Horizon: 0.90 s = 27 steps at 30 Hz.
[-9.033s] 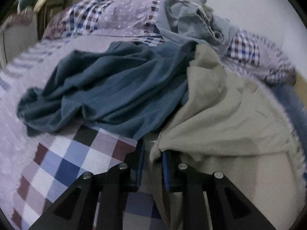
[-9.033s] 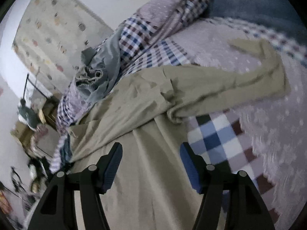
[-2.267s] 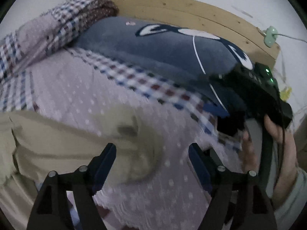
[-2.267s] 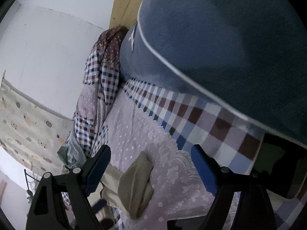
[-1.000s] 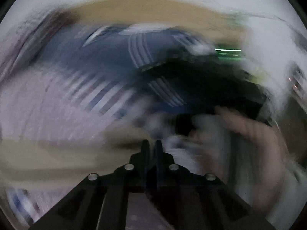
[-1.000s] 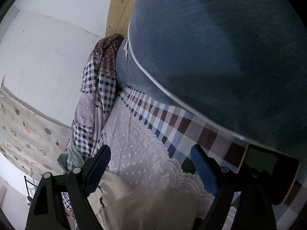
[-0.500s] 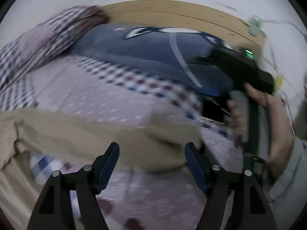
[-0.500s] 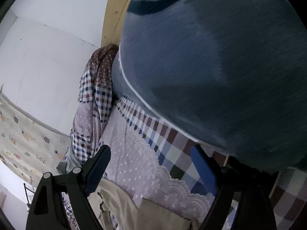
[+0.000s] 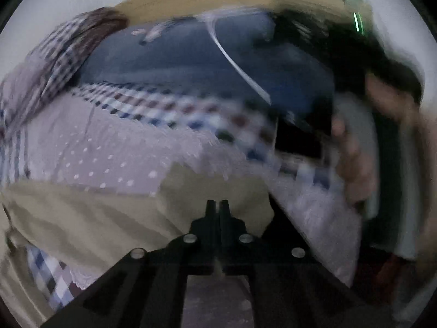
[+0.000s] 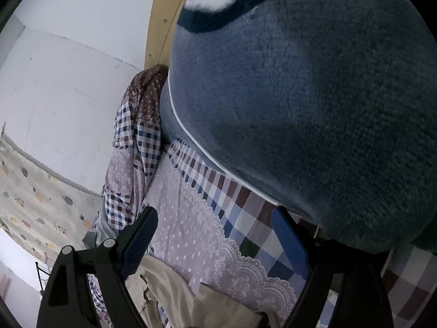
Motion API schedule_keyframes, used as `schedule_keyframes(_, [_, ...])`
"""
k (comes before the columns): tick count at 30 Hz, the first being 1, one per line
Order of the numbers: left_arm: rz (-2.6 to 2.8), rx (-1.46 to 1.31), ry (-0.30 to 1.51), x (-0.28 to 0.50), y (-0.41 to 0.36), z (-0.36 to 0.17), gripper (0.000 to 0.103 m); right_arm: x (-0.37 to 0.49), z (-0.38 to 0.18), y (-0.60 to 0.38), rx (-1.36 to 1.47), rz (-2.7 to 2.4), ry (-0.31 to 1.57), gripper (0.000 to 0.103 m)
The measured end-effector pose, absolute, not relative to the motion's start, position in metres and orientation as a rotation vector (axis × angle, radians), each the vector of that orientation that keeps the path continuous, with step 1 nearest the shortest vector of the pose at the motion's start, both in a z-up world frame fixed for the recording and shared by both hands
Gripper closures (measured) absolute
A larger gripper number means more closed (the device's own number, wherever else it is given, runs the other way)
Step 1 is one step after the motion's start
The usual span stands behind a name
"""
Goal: Fold clothes
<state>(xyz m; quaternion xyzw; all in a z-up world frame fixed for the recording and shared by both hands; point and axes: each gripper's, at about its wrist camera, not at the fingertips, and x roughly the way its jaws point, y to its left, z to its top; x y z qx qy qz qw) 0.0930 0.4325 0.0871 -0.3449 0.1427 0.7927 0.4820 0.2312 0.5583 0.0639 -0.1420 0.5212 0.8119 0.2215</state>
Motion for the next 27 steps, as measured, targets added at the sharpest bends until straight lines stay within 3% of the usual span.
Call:
schedule_keyframes(7, [2.057, -0.859, -0.090, 0.034, 0.322, 0.122, 0.103, 0.222, 0.068, 0.551, -0.415, 2.265, 1.417, 0.014])
schedule_keyframes(10, [1.997, -0.916, -0.042, 0.043, 0.326, 0.117, 0.101, 0.217, 0.070, 0.545, -0.415, 2.270, 1.404, 0.014])
schedule_keyframes(11, [1.972, -0.907, 0.022, 0.053, 0.337, 0.116, 0.094, 0.215, 0.071, 0.544, -0.415, 2.270, 1.404, 0.014])
schedule_keyframes(13, [1.908, -0.877, 0.143, 0.080, 0.366, 0.113, 0.072, 0.213, 0.072, 0.541, -0.415, 2.274, 1.402, 0.014])
schedule_keyframes(15, [1.853, -0.833, 0.255, 0.107, 0.395, 0.111, 0.041, 0.213, 0.074, 0.541, -0.413, 2.276, 1.392, 0.014])
schedule_keyframes(16, [1.847, -0.801, 0.315, 0.120, 0.410, 0.110, 0.038, 0.214, 0.074, 0.542, -0.407, 2.276, 1.388, 0.014])
schedule_keyframes(19, [1.849, -0.773, 0.450, 0.136, 0.442, 0.100, 0.039, 0.222, 0.074, 0.547, -0.392, 2.272, 1.374, 0.014])
schedule_keyframes(23, [1.864, -0.823, 0.406, 0.121, 0.436, 0.093, 0.040, 0.236, 0.068, 0.558, -0.359, 2.226, 1.417, 0.014])
schedule_keyframes(25, [1.871, -0.851, 0.375, 0.113, 0.432, 0.089, 0.049, 0.241, 0.068, 0.560, -0.345, 2.217, 1.425, 0.014])
schedule_keyframes(27, [1.878, -0.879, 0.344, 0.104, 0.428, 0.086, 0.085, 0.243, 0.070, 0.561, -0.339, 2.217, 1.424, 0.014])
